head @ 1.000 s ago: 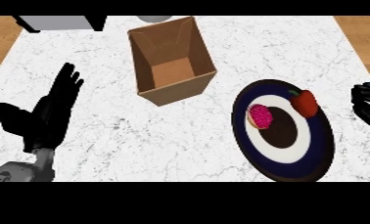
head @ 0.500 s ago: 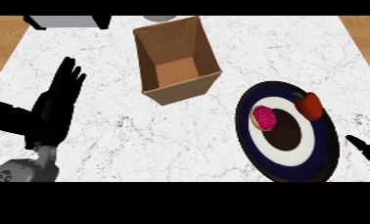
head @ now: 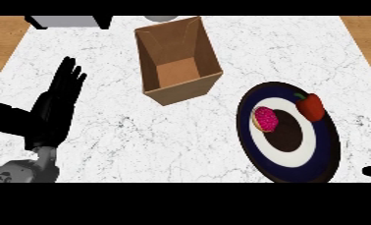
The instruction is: Pick the cupcake from the plate and place it in the cardboard box
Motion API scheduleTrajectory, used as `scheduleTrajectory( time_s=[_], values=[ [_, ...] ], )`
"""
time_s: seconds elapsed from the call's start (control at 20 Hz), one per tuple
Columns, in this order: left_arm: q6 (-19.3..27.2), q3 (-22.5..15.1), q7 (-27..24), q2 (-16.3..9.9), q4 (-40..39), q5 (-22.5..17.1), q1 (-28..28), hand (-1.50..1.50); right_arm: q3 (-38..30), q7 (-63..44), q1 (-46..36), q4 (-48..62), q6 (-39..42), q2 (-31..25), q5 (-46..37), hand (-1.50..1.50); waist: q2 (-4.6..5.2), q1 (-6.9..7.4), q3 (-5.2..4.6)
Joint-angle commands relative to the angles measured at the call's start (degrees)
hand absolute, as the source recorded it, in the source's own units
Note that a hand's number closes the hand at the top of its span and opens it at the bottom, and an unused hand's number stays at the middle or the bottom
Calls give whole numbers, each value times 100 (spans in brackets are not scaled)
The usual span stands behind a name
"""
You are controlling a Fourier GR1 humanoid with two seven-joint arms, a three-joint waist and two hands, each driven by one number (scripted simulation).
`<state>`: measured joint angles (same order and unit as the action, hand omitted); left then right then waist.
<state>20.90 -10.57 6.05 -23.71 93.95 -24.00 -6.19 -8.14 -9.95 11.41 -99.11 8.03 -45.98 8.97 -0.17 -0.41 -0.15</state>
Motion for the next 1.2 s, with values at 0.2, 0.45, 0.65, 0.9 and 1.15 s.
scheduleTrajectory(
  time_s=[0.2,0.45,0.65,0.9,1.15],
  values=[
    [-84,152,271,244,8,272,-235,0,308,-1286,-737,-677,271,519,77,-150,17,50,14],
    [-498,262,-408,516,-603,422,-11,0,620,-2155,-1275,-886,146,839,-258,-150,25,56,12],
    [-433,333,119,514,-22,491,77,0,691,-2924,-1261,-1342,158,1009,-615,-150,14,51,12],
    [-357,329,235,755,332,843,374,0,814,-2457,-1177,-940,315,1699,-971,-150,12,46,15],
    [-820,774,240,710,-375,679,-215,0,1206,-2587,-1368,-708,59,2237,-1629,-150,20,32,13]
  ],
)
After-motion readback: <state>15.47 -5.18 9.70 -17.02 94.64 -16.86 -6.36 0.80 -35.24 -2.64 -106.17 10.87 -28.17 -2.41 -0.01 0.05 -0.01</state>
